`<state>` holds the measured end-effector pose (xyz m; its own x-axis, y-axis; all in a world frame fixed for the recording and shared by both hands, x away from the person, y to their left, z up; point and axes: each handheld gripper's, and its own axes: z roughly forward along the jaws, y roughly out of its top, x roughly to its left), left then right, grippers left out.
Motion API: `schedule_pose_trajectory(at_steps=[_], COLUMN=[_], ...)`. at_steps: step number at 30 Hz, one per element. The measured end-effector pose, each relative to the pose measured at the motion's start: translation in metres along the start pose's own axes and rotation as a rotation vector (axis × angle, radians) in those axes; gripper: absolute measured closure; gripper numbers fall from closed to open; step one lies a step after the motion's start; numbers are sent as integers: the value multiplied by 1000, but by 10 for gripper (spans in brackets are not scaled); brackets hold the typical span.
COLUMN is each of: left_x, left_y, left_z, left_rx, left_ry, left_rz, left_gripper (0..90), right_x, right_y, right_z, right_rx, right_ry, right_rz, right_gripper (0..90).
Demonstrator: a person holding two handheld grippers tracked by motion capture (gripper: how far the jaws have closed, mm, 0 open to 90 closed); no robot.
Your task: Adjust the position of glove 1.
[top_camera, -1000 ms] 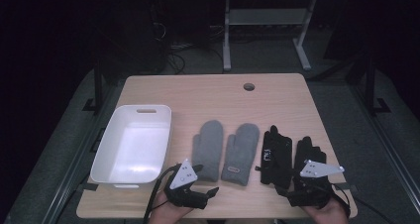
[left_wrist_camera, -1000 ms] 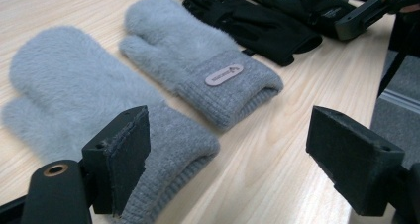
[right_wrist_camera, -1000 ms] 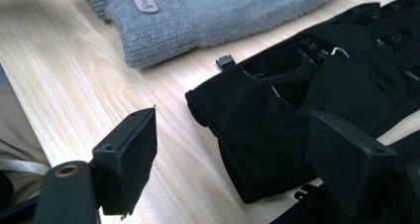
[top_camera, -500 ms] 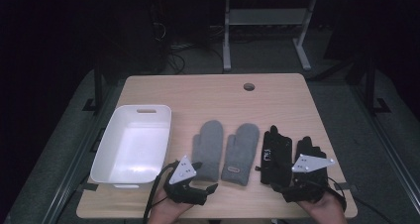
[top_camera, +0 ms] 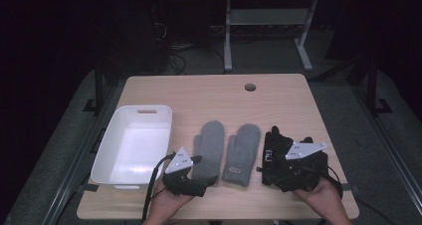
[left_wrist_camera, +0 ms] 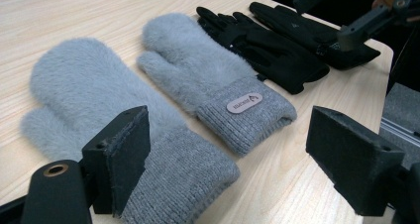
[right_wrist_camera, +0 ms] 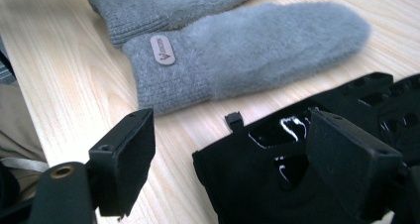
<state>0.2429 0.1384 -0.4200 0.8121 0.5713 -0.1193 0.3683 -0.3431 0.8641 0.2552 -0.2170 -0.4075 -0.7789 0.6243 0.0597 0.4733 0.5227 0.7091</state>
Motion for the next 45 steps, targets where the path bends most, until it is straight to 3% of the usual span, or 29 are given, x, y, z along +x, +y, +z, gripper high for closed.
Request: schedule_pose_trajectory(at_steps=[10, 24, 32, 40, 45], left_x=[-2, 2, -1, -1, -1], left_y=[-3, -6, -7, -9, -9], left_z=[1, 4, 3, 2, 0], left_rx=[17, 15, 10, 15, 12], left_ry=[4, 10, 20, 24, 28], left_rz=[13, 13, 19, 18, 19], left_gripper=[168, 168, 168, 168, 168], right_x=[-3, -7, -11, -15, -18], right_y=[26, 66, 78, 86, 90], right_z=[-3, 16, 39, 66, 88], right_rx=[28, 89, 131, 172, 237], right_ry=[9, 42, 90, 93, 90], right_rz=[-21, -99, -123, -152, -165], right_gripper=[197, 201, 226, 250, 255])
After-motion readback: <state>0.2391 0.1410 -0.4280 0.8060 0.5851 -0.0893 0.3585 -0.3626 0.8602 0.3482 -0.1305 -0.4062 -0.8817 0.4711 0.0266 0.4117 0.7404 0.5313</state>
